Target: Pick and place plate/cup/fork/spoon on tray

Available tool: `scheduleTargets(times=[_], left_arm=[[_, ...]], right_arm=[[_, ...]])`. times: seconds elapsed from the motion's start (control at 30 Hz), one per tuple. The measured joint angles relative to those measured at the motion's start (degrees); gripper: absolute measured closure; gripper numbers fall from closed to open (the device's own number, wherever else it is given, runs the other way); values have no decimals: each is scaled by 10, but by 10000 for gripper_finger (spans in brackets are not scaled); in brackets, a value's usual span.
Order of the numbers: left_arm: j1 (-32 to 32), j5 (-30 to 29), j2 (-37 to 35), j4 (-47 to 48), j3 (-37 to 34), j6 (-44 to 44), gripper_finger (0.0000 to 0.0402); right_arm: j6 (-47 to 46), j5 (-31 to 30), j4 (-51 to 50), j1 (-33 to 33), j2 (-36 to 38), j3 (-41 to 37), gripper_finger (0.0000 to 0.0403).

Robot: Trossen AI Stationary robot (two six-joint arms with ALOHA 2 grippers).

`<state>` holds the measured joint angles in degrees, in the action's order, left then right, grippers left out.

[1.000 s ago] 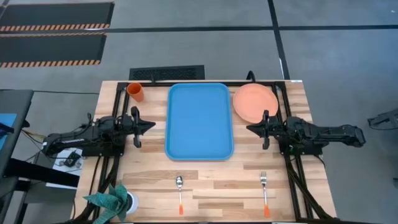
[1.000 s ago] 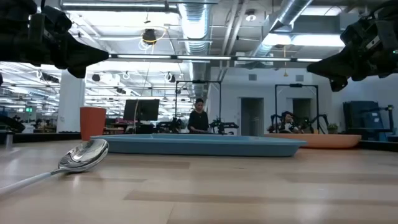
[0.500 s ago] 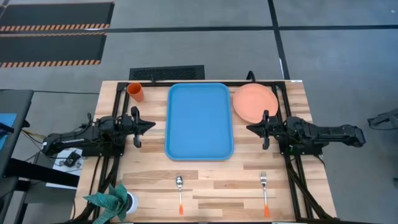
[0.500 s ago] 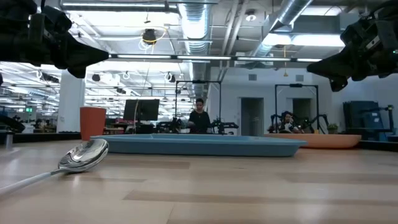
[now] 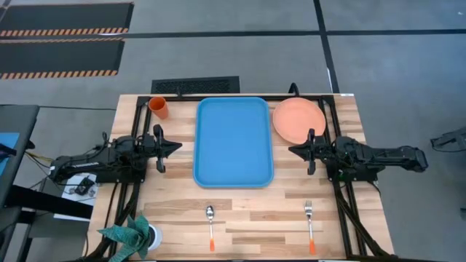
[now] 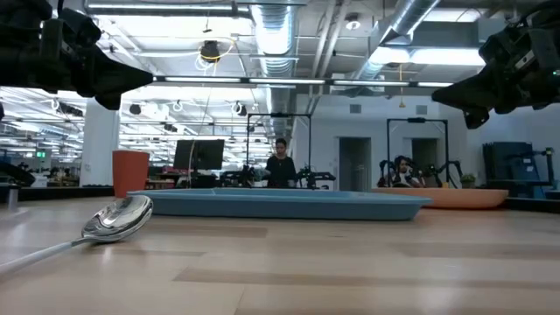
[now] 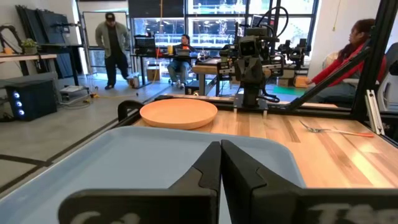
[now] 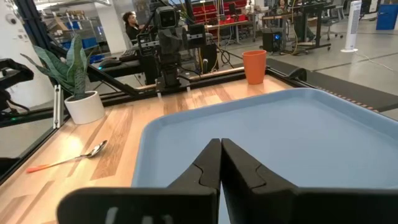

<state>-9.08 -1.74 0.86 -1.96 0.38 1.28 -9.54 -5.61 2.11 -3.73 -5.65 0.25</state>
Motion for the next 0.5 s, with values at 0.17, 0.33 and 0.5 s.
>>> scheduleTargets(times=[0.17,0.33,0.5], left_arm=[[0,0,0,0,0,0,401],[0,0,0,0,0,0,401],[0,0,0,0,0,0,402]], right_arm=[[0,0,0,0,0,0,369],[51,-6,1,-5,0,0,369],[4,-5,15,-5,0,0,369]])
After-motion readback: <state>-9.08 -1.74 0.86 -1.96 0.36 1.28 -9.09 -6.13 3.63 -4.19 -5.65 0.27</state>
